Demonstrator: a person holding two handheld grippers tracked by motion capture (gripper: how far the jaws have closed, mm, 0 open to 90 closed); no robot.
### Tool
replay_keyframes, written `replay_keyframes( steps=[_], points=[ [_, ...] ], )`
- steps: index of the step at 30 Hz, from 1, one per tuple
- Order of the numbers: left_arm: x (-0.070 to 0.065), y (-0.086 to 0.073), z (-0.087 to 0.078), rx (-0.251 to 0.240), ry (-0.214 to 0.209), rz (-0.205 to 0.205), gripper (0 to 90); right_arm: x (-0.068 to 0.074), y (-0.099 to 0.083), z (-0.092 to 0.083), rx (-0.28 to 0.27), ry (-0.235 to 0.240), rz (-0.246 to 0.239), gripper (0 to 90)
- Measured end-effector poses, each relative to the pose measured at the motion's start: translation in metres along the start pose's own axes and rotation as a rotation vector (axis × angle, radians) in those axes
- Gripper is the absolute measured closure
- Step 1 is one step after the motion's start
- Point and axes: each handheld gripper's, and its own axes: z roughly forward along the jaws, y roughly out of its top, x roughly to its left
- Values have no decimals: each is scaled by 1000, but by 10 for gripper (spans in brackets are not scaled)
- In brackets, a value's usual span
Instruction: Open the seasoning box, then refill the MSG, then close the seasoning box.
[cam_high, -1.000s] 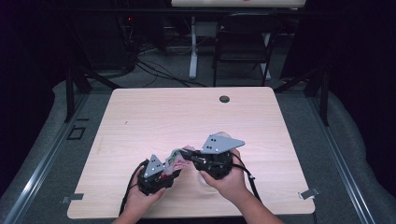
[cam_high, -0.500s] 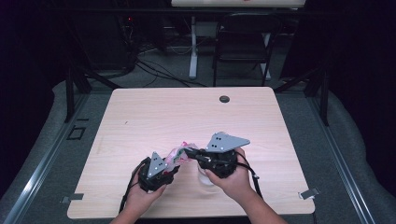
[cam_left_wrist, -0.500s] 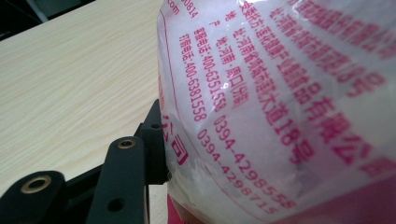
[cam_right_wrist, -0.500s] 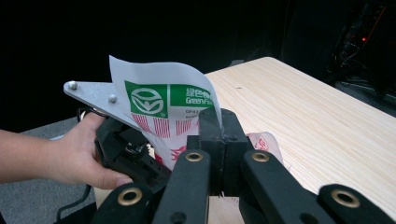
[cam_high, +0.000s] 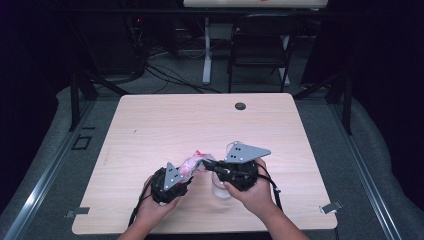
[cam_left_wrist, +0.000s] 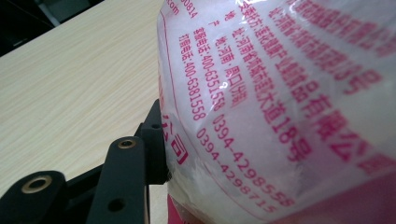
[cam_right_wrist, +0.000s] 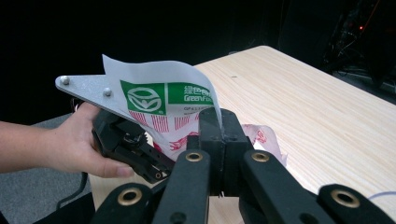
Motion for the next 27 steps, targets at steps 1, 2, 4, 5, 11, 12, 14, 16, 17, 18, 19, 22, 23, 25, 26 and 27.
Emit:
replay_keyframes(
  steps=[1,2,4,5,11,12,14,16,17,18,19,22,23,25,26,27],
  points=[
    [0,0,0,0,5,3,540,0,0,0,-1,1,4,900],
    [0,1,0,-1,15,11,540,-1,-1,-1,1,1,5,900],
    [0,2,0,0,28,26,540,-1,-2,-1,-1,0,12,900],
    [0,2,0,4,35,39,540,-2,-3,-1,-2,1,15,900],
    [-3,5,-1,20,89,107,541,-6,-11,-5,-13,0,39,900],
    [-3,6,-1,19,95,116,541,-7,-12,-5,-16,-3,43,900],
    [-4,7,-1,25,104,130,542,-8,-14,-6,-18,-3,48,900],
    [-5,8,-1,31,116,143,542,-8,-16,-7,-21,-5,49,900],
    [-5,8,-1,32,120,149,542,-8,-16,-8,-19,-5,48,900],
    [-6,9,-1,36,126,153,542,-9,-17,-8,-22,-4,51,900],
    [-6,9,-1,33,135,165,542,-9,-18,-9,-23,-4,55,900],
    [-6,11,-1,37,149,179,543,-10,-20,-10,-26,-4,59,900],
    [-7,11,-1,42,154,179,543,-10,-21,-10,-25,-4,63,900],
    [-7,12,-1,43,161,197,543,-10,-21,-11,-26,-8,59,900],
    [-7,12,-1,44,163,196,543,-11,-22,-12,-25,-8,56,900],
    [-7,13,-1,44,167,198,544,-10,-22,-12,-24,-9,55,900]
  ],
)
